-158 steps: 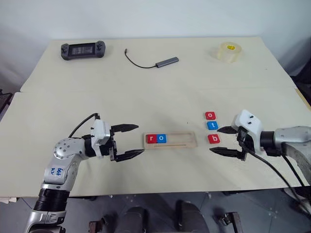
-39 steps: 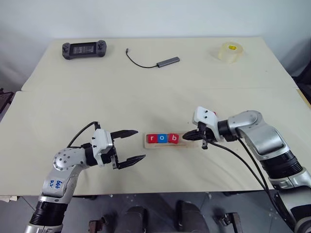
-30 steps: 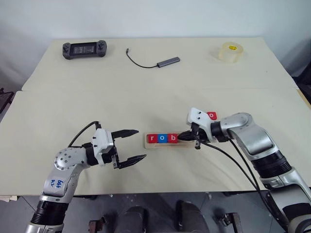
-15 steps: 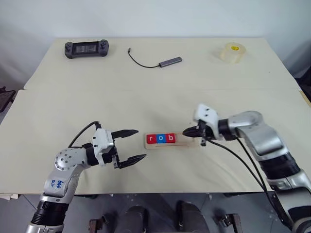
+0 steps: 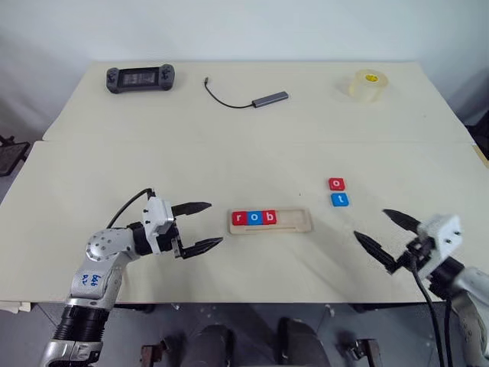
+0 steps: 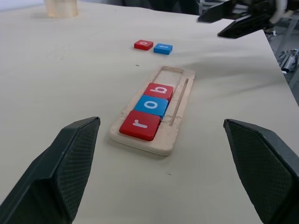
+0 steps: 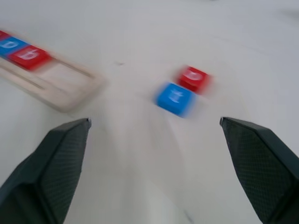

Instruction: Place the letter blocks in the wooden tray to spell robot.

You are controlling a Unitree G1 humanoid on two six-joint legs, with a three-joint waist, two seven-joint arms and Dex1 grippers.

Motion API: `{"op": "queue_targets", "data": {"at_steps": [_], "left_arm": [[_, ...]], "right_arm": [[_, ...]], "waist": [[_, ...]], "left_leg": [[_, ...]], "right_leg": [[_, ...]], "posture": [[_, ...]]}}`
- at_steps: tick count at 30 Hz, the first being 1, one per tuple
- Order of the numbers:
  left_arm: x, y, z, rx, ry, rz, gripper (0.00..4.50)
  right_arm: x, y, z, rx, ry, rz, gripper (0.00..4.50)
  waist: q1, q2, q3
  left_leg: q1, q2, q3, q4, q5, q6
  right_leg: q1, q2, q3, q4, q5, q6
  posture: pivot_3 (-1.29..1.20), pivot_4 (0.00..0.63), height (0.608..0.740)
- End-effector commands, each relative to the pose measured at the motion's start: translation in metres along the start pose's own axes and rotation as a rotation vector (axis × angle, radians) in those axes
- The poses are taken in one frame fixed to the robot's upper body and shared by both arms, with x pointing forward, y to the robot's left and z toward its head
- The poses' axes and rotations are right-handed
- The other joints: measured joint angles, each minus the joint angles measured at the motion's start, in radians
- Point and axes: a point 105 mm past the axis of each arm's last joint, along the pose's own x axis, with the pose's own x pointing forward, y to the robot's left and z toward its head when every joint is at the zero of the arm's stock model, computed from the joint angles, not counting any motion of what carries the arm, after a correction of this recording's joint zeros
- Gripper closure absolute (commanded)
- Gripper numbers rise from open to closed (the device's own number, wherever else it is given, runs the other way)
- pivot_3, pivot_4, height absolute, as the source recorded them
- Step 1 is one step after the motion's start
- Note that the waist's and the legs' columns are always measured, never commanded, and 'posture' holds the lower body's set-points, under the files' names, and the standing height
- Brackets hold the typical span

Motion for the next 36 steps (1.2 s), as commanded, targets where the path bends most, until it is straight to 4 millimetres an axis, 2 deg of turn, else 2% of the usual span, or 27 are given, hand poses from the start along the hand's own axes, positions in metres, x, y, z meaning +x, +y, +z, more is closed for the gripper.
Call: {"op": "queue_targets", "data": {"at_steps": [1,4,6,9,11,14,15,18,24,31,36], "left_arm": [[0.001,0.005,0.008,0.043,-0.016,-0.023,0.00],[0.001,0.008,0.009,0.052,-0.016,-0.023,0.00],[0.000,0.009,0.010,0.055,-0.017,-0.021,0.00],[-0.002,0.006,0.010,0.056,-0.019,-0.019,0.00],[-0.002,0.005,0.010,0.055,-0.024,-0.013,0.00],[-0.001,0.003,0.012,0.061,-0.033,-0.003,0.00],[0.000,0.002,0.014,0.067,-0.044,0.006,0.00],[0.002,0.001,0.018,0.076,-0.057,0.015,0.00],[0.001,-0.006,0.016,0.070,-0.050,0.029,0.00],[0.000,-0.010,0.015,0.063,-0.049,0.043,0.00],[-0.002,-0.010,0.014,0.063,-0.044,0.055,0.00]], "right_arm": [[-0.016,-0.006,0.004,-0.066,-0.048,-0.097,0.04],[-0.020,-0.005,0.000,-0.058,-0.053,-0.119,0.04],[-0.013,-0.005,0.003,-0.051,-0.071,-0.116,0.04],[0.009,0.001,0.021,-0.037,-0.072,-0.007,0.04],[0.027,-0.005,0.041,0.015,-0.083,0.000,0.04],[0.046,-0.011,0.058,0.078,-0.050,0.040,0.04],[0.057,-0.014,0.060,0.077,0.008,0.052,0.04],[0.074,-0.023,0.055,0.096,0.209,0.034,0.04],[0.098,-0.031,0.056,0.200,0.458,-0.026,0.04],[0.105,-0.029,0.048,0.224,0.549,-0.042,0.04],[0.108,-0.030,0.050,0.221,0.549,-0.047,0.04]], "waist": [[-0.002,0.000,0.000],[-0.006,0.001,0.000],[-0.007,0.000,0.000],[-0.011,0.001,0.000],[-0.019,0.001,0.000],[-0.020,0.001,0.000],[-0.020,0.001,0.000],[-0.017,0.001,0.000],[-0.010,0.001,0.000],[0.001,0.001,0.000],[-0.001,0.001,0.000]], "left_leg": [[0.000,0.000,0.001,0.000,0.000,0.000],[0.001,0.000,0.002,0.000,0.000,0.000],[0.000,0.000,0.001,0.000,0.000,0.000],[0.001,0.000,0.001,0.000,0.000,0.000],[0.000,0.000,0.001,0.001,0.000,0.000],[0.000,0.001,0.000,0.001,0.000,0.000],[-0.001,0.001,0.000,0.001,0.000,0.000],[-0.002,0.001,-0.001,0.001,0.000,0.000],[-0.005,0.000,-0.001,0.001,0.000,0.000],[-0.006,-0.001,-0.002,0.000,0.000,0.001],[-0.007,-0.001,-0.001,0.000,0.000,0.001]], "right_leg": [[0.000,0.000,0.001,0.001,0.000,0.000],[-0.001,0.000,0.002,0.001,0.000,0.000],[-0.001,0.000,0.002,0.001,0.000,0.000],[-0.001,0.000,0.002,0.001,0.000,0.000],[-0.001,0.000,0.003,0.002,0.000,0.000],[-0.003,0.000,0.003,0.002,0.000,-0.001],[-0.003,0.000,0.003,0.002,0.000,-0.001],[-0.003,-0.001,0.002,0.001,0.000,-0.001],[-0.004,-0.002,0.001,0.000,0.000,-0.001],[-0.005,-0.002,-0.002,-0.001,0.000,-0.001],[-0.005,-0.002,-0.002,-0.001,0.000,-0.001]], "posture": [[0.00,0.150,0.740],[0.00,0.150,0.740],[0.00,0.150,0.740],[0.00,0.150,0.740],[0.00,0.150,0.740],[0.00,0.150,0.740],[0.00,0.150,0.740],[0.00,0.150,0.740],[0.00,0.150,0.740],[0.00,0.150,0.740],[0.00,0.150,0.740]]}}
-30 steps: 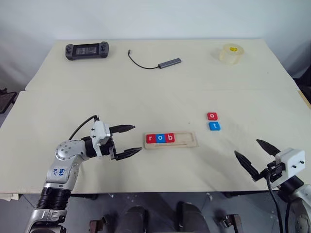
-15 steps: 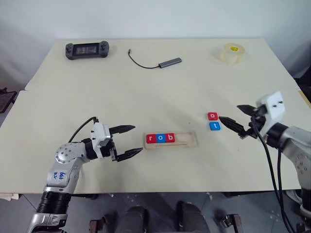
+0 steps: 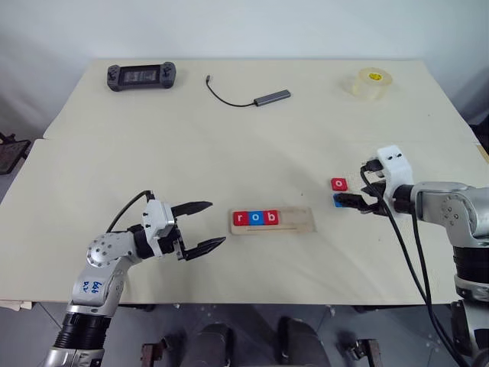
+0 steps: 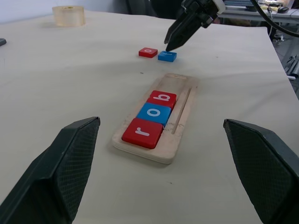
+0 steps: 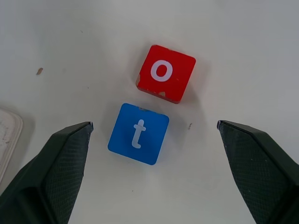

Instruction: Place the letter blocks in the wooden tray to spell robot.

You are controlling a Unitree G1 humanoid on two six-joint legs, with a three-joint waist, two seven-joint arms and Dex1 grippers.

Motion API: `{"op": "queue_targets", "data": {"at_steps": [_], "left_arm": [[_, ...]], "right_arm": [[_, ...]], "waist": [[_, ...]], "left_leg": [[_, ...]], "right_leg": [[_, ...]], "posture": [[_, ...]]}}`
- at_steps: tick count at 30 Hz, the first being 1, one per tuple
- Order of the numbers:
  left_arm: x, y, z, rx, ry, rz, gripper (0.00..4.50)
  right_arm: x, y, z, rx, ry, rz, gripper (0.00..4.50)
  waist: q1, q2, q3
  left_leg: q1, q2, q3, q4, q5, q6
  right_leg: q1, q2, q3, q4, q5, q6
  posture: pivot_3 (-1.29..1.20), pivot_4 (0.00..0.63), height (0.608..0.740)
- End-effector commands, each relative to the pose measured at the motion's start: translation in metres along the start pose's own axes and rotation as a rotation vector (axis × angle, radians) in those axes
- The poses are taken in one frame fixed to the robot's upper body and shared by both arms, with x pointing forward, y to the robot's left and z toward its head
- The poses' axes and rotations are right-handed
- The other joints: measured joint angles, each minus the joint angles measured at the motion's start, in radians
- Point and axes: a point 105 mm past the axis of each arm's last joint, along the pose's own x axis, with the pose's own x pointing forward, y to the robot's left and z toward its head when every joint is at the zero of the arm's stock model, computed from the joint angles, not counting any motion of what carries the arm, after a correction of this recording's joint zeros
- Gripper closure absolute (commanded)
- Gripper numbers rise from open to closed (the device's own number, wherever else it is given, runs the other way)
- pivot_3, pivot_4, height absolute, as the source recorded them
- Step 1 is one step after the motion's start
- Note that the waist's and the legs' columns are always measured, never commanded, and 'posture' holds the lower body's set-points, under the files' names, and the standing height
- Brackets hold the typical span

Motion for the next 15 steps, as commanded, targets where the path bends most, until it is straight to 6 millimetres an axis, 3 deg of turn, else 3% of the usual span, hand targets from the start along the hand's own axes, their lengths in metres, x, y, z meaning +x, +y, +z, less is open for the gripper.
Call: {"op": "queue_targets", "data": {"at_steps": [1,15], "left_arm": [[-0.004,0.000,0.008,0.035,-0.010,0.010,0.00],[-0.001,0.000,0.012,0.046,-0.015,0.023,0.00]], "right_arm": [[-0.006,-0.002,0.016,-0.020,-0.052,-0.021,0.04],[0.040,-0.012,0.025,0.069,-0.060,-0.099,0.04]], "waist": [[-0.001,0.000,0.000],[-0.010,0.000,0.000]], "left_leg": [[0.000,0.000,0.000,0.000,0.000,0.000],[0.000,0.000,0.000,0.001,0.000,0.000]], "right_leg": [[0.000,0.000,0.000,0.000,0.000,0.000],[0.000,0.001,0.000,0.001,0.000,0.000]], "posture": [[0.00,0.150,0.740],[0.00,0.150,0.740]]}}
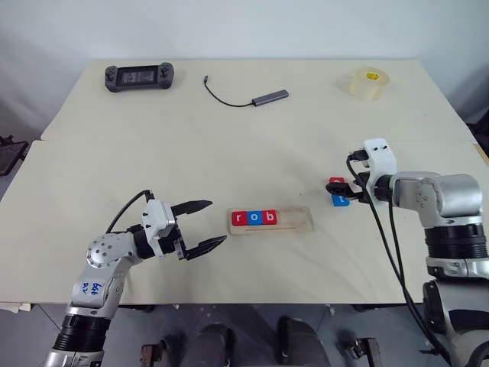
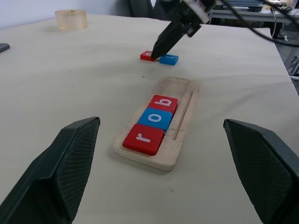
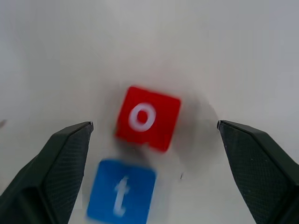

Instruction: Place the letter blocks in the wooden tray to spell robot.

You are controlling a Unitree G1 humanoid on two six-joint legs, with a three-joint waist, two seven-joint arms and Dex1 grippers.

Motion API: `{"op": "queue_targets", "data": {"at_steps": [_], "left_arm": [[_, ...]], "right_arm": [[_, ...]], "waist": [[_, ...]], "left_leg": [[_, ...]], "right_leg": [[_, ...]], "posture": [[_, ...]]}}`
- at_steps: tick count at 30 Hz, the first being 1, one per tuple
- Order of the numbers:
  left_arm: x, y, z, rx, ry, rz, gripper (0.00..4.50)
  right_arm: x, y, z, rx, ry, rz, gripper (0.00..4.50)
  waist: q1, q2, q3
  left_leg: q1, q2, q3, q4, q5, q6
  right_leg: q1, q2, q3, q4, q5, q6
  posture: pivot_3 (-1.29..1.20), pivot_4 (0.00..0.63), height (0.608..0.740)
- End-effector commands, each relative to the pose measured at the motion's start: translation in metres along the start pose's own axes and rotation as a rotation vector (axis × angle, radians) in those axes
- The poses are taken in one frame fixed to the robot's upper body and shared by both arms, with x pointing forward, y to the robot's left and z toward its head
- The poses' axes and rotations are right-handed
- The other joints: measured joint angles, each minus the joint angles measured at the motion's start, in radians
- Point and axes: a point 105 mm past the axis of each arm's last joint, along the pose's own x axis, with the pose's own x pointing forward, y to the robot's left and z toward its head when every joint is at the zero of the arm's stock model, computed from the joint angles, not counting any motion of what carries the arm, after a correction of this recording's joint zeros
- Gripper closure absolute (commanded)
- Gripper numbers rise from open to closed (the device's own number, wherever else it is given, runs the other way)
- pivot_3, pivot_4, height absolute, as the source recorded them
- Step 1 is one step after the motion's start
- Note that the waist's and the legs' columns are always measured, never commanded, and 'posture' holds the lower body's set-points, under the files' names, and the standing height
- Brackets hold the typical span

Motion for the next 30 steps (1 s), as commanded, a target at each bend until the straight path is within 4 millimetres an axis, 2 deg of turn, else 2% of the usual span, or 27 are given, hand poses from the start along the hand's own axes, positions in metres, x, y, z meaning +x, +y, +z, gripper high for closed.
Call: {"op": "queue_targets", "data": {"at_steps": [1,4,11,13,17,22,26,30], "left_arm": [[-0.002,0.001,0.010,0.043,-0.013,0.009,0.00],[-0.006,0.001,0.011,0.046,-0.007,0.021,0.00],[-0.007,0.001,0.011,0.046,-0.003,0.028,0.00],[-0.007,0.001,0.011,0.045,-0.004,0.027,0.00],[0.001,0.001,0.010,0.035,-0.022,0.002,0.00],[0.007,-0.002,0.008,0.004,-0.036,-0.047,0.00],[0.014,-0.005,0.007,-0.016,-0.054,-0.097,0.00],[0.017,-0.011,0.007,-0.019,-0.061,-0.163,0.00]], "right_arm": [[0.005,-0.005,0.006,-0.003,-0.026,-0.032,0.04],[0.009,-0.003,0.004,-0.030,-0.017,-0.050,0.68],[0.009,-0.001,0.004,-0.042,-0.017,-0.054,3.04],[0.007,0.000,0.009,-0.042,-0.029,-0.054,3.05],[-0.013,0.000,0.031,-0.066,-0.105,-0.046,3.05],[-0.036,0.007,0.030,-0.069,-0.098,-0.037,3.05],[-0.057,0.026,0.004,-0.048,-0.048,-0.005,3.05],[-0.061,0.044,-0.032,-0.032,-0.031,0.027,3.05]], "waist": [[-0.003,0.000,0.000],[-0.012,0.000,0.000],[-0.017,0.000,0.000],[-0.017,0.000,0.000],[-0.016,0.000,0.000],[-0.014,0.000,0.000],[-0.012,0.000,0.000],[-0.011,0.000,0.000]], "left_leg": [[0.000,0.000,0.000,0.000,0.000,0.000],[0.000,0.000,0.000,0.000,0.000,0.000],[0.000,0.000,0.000,0.000,0.000,0.000],[0.000,0.000,0.000,0.000,0.000,0.000],[0.000,0.000,0.000,0.000,0.000,0.000],[0.000,0.000,0.000,0.000,0.000,0.000],[0.000,0.000,-0.001,-0.001,0.000,0.000],[0.000,0.000,-0.001,-0.001,0.000,0.000]], "right_leg": [[0.000,0.000,0.000,0.000,0.000,0.000],[0.000,0.000,0.000,0.000,0.000,0.000],[0.000,0.000,0.000,0.001,0.000,0.000],[0.000,0.000,0.000,0.001,0.000,0.000],[0.000,0.000,0.000,0.001,0.000,0.000],[-0.001,0.000,0.000,0.001,0.000,0.000],[-0.001,0.000,0.000,0.000,0.000,0.000],[-0.001,0.000,0.000,0.000,0.000,0.000]], "posture": [[0.00,0.150,0.740],[0.00,0.150,0.740],[0.00,0.150,0.740],[0.00,0.150,0.740],[0.00,0.150,0.740],[0.00,0.150,0.740],[0.00,0.150,0.740],[0.00,0.150,0.740]]}}
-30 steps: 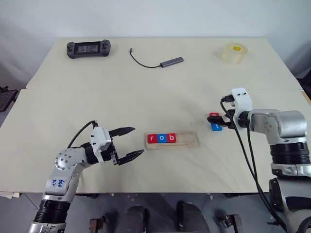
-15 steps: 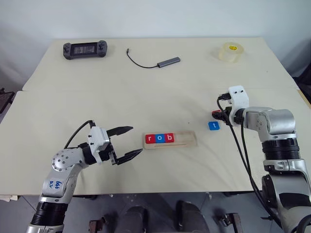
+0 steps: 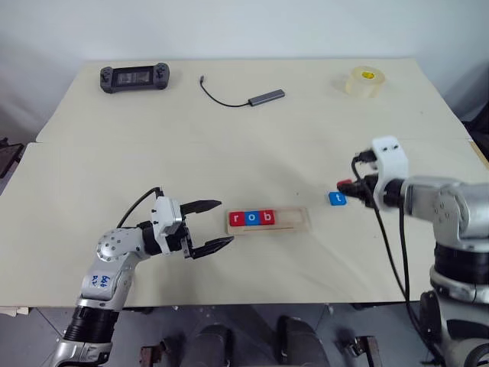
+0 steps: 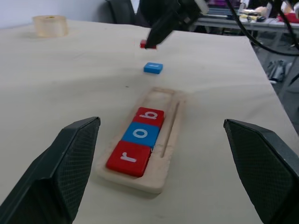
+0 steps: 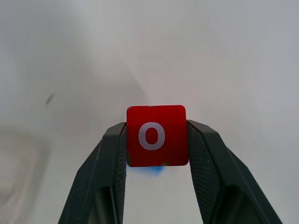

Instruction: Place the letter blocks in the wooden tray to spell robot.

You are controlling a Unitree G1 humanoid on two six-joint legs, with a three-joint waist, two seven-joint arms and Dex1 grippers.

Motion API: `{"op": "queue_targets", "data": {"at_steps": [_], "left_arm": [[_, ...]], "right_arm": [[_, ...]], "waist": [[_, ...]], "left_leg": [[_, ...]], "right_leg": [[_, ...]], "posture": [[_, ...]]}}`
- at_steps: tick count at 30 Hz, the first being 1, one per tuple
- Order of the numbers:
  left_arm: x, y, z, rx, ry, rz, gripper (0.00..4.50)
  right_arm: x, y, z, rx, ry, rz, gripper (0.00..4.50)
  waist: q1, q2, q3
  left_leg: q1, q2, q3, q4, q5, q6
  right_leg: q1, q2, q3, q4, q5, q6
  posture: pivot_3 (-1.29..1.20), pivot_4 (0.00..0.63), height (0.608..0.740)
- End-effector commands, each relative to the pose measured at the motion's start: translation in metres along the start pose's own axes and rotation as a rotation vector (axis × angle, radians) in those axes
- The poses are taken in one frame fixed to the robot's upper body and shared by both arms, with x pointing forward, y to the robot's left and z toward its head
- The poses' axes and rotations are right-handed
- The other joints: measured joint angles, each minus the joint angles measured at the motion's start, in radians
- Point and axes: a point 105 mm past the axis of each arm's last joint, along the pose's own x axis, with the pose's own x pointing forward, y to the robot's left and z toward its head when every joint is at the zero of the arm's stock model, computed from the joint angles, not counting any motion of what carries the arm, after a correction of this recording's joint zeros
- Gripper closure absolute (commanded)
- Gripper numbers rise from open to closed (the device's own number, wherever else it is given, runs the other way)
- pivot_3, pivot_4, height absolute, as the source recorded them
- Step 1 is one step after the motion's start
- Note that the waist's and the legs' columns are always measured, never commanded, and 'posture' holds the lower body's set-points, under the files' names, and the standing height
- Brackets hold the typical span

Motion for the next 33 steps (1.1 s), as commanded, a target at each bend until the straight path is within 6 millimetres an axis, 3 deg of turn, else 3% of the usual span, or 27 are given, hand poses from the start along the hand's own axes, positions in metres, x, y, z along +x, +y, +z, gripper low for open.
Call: {"op": "queue_targets", "data": {"at_steps": [1,6,10,12,15,21,27,30,33], "left_arm": [[0.002,-0.007,0.006,0.014,-0.024,-0.077,0.00],[0.003,-0.006,0.009,0.019,-0.023,-0.101,0.00],[0.003,-0.005,0.010,0.023,-0.021,-0.101,0.00],[0.001,-0.005,0.011,0.027,-0.019,-0.092,0.00],[0.000,-0.006,0.010,0.028,-0.016,-0.084,0.00],[-0.003,-0.008,0.010,0.030,-0.014,-0.074,0.00],[-0.003,-0.011,0.011,0.045,-0.014,-0.083,0.00],[0.000,-0.013,0.013,0.050,-0.014,-0.104,0.00],[0.002,-0.014,0.014,0.056,-0.018,-0.104,0.00]], "right_arm": [[-0.010,0.013,-0.018,0.003,-0.034,0.008,3.05],[-0.006,0.025,-0.040,0.047,-0.020,0.017,3.05],[-0.004,0.031,-0.043,0.048,-0.008,0.053,1.63],[-0.011,0.031,-0.033,-0.005,-0.016,0.102,0.96],[-0.028,0.027,-0.017,-0.119,-0.023,0.182,0.96],[-0.040,0.016,-0.015,-0.488,-0.009,0.350,0.96],[-0.030,0.013,-0.018,-0.662,-0.039,0.539,0.96],[-0.009,0.001,-0.026,-0.847,-0.021,0.612,0.96],[0.003,-0.002,-0.023,-0.884,-0.038,0.643,0.96]], "waist": [[0.000,0.000,0.000],[-0.002,0.000,0.000],[-0.003,0.000,0.000],[-0.003,0.000,0.000],[-0.001,0.001,0.000],[0.002,-0.001,0.000],[-0.003,-0.001,0.000],[-0.005,-0.002,0.000],[-0.002,-0.002,0.001]], "left_leg": [[0.000,0.000,0.000,0.000,0.000,0.000],[0.001,-0.001,0.001,0.001,0.000,0.000],[0.001,0.000,0.001,0.001,0.000,0.000],[0.002,0.000,0.001,0.001,0.000,0.000],[0.001,-0.001,0.001,0.001,0.000,0.001],[0.001,-0.001,0.001,-0.002,0.000,0.001],[0.002,0.000,0.003,-0.002,0.000,0.002],[0.002,0.000,0.003,-0.001,0.000,0.002],[0.002,0.000,0.002,-0.001,0.000,0.001]], "right_leg": [[0.000,0.000,0.000,0.000,0.000,0.000],[0.000,0.000,0.002,0.001,0.000,0.000],[0.000,0.001,0.002,0.002,0.000,0.000],[0.000,0.001,0.002,0.002,0.000,0.000],[0.000,0.000,0.003,0.001,0.000,0.000],[0.001,0.000,0.001,-0.003,0.000,0.000],[0.001,0.000,0.002,-0.003,0.000,0.001],[0.002,0.000,0.002,-0.003,0.000,0.001],[0.002,0.000,0.002,-0.003,0.001,0.001]], "posture": [[0.00,0.150,0.740],[0.00,0.150,0.740],[0.00,0.150,0.740],[0.00,0.150,0.740],[0.00,0.150,0.740],[0.00,0.150,0.740],[0.00,0.150,0.740],[0.00,0.150,0.740],[0.00,0.150,0.740]]}}
